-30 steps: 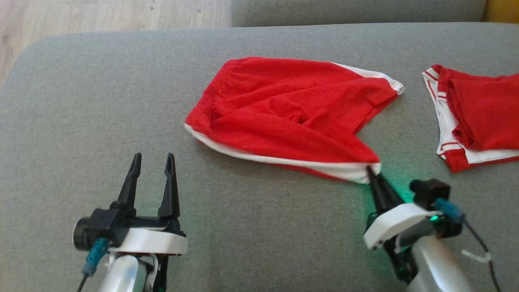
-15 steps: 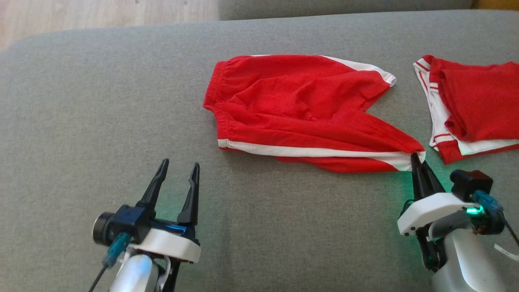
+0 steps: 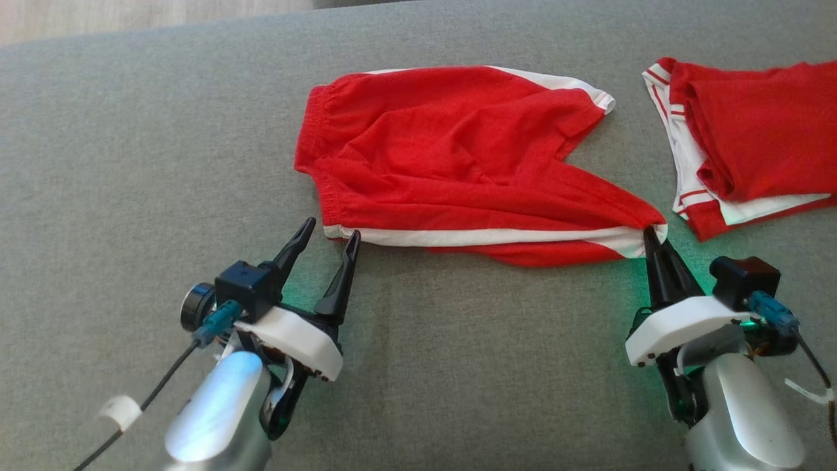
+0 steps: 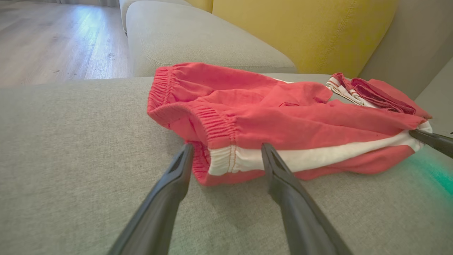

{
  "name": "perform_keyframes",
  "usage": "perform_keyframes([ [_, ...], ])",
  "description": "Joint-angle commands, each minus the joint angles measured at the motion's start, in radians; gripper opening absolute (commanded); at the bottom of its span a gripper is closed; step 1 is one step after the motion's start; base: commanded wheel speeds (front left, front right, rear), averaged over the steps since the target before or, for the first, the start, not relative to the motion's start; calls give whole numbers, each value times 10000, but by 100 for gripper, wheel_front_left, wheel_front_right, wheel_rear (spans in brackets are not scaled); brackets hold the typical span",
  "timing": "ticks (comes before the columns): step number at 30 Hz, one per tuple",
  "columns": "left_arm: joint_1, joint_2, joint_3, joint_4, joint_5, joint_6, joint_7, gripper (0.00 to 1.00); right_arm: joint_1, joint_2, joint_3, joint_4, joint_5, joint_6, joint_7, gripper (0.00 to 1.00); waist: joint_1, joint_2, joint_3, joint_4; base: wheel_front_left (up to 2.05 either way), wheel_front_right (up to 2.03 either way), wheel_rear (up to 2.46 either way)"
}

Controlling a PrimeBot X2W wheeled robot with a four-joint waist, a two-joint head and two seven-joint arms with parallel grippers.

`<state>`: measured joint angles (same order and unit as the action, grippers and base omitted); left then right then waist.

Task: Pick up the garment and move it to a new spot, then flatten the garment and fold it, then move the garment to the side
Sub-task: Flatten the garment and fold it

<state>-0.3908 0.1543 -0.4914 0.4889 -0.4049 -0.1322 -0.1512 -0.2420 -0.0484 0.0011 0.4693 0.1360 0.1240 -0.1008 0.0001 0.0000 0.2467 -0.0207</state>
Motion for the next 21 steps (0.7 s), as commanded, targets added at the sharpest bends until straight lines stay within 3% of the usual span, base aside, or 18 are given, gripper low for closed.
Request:
perform_keyframes([
  [1,-356,274,212,-182,-99,19,-94,100,-284,-18,268,-334,61,67,-6,0,-1,0,30,-43,0,0,0],
  [8,-645,500,-303,202,-590,17,-308,100,-344,-18,339,-385,72,67,-24,0,-1,0,60,-166,0,0,0],
  [9,-673,517,-371,239,-650,17,-324,47,-350,-18,343,-389,76,67,-23,0,-1,0,60,-173,0,0,0],
  [10,-706,538,-464,251,-711,17,-345,0,-359,-18,349,-395,80,67,-20,0,-1,0,66,-180,0,0,0],
  [21,-953,1036,-734,-41,-998,26,-831,0,-580,-18,526,-957,-20,67,-300,0,-1,0,-180,-118,0,0,0],
])
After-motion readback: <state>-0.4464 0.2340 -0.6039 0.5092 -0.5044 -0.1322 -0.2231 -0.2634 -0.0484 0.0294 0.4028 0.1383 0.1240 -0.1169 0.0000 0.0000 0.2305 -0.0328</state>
